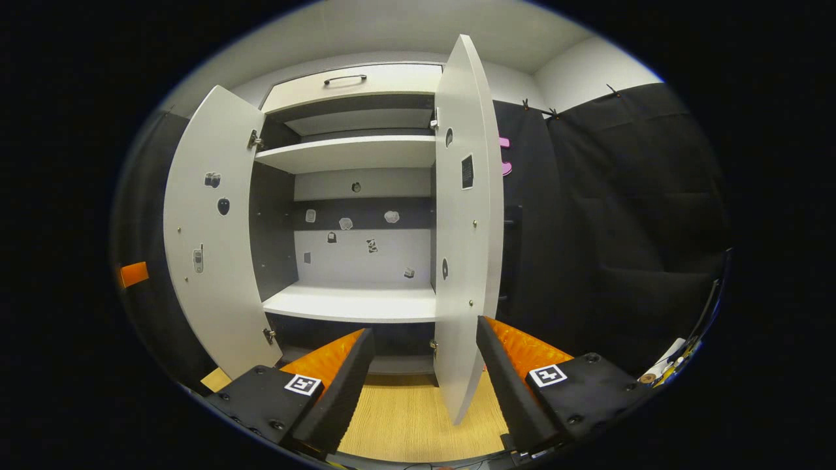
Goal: Open the right door of the double-door shoe cabinet with the right hand, and open the left door with the left hand.
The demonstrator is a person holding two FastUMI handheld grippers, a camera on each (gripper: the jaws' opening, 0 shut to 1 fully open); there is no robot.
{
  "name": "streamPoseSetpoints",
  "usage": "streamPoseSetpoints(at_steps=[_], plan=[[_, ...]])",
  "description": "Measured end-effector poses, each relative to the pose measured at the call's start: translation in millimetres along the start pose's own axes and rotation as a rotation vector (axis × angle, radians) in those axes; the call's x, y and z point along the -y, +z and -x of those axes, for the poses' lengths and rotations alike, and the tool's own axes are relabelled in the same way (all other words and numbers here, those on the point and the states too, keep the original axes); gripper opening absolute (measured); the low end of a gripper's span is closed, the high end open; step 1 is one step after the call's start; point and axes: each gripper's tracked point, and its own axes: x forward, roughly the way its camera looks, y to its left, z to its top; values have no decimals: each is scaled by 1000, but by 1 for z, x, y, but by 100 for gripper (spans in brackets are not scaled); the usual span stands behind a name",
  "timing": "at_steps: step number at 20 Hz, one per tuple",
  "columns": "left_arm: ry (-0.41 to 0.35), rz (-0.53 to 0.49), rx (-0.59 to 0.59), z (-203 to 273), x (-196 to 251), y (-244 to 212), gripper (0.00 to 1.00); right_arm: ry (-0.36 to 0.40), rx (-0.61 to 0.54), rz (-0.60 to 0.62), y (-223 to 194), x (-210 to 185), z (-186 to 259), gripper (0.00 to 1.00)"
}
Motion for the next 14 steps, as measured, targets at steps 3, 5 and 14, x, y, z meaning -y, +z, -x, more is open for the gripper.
streamPoseSetpoints(at_steps=[3,5,14], plan=[[-14,12,-7,3,8,0,58,-8,14,-4,2,2,1,92],[-6,-3,-6,4,9,2,78,-18,23,-5,4,4,1,92],[0,-54,-20,0,35,-10,94,-13,27,6,4,5,4,92]])
